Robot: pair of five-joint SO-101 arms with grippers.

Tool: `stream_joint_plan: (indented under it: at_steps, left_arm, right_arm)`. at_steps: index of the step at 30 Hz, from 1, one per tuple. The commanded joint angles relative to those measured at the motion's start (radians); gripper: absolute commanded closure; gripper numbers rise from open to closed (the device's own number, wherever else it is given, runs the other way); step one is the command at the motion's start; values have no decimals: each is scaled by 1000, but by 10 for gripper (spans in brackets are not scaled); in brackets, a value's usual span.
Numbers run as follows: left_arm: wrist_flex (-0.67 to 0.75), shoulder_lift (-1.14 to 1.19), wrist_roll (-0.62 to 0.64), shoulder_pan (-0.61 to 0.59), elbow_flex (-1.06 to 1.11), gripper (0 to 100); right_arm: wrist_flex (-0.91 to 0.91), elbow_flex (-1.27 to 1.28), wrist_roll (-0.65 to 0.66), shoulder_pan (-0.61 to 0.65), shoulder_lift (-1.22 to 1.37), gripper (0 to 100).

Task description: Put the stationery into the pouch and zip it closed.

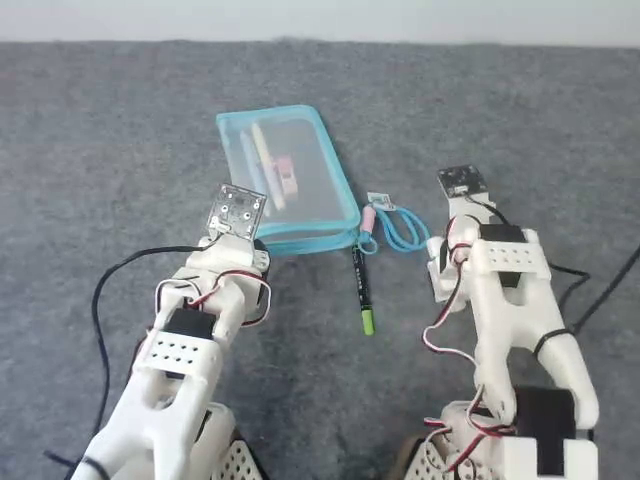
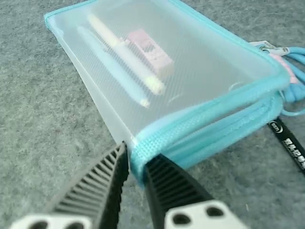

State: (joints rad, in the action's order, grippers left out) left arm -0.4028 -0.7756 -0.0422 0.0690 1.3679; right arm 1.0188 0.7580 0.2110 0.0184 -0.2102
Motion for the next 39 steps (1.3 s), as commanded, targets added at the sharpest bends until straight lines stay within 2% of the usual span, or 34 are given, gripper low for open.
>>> stream_joint_plan:
  at_steps: [1, 6, 8, 12, 17, 22, 29, 36, 39]
  left_arm:
    - [21, -11, 5, 2, -2, 989]
    - [21, -11, 5, 2, -2, 989]
    - [21, -11, 5, 2, -2, 989]
    - [21, -11, 5, 2, -2, 989]
    - [25, -11, 3, 2, -4, 989]
    - [25, -12, 3, 2, -4, 989]
    - [21, -12, 3, 2, -4, 989]
    - [21, -12, 3, 2, -2, 989]
    - [21, -12, 3, 2, -2, 989]
  right_arm:
    - [-27, -20, 11, -4, -10, 931]
    - [-24, -20, 17, -10, -10, 778]
    - [-22, -20, 17, -12, -10, 758]
    - [-7, -20, 17, -10, -50, 802]
    - [120, 2, 17, -4, -150, 814]
    - [70, 63, 17, -4, -157, 818]
    - [4, 63, 12, -12, -28, 823]
    - [-74, 61, 15, -12, 25, 995]
    - [-65, 61, 11, -12, 21, 991]
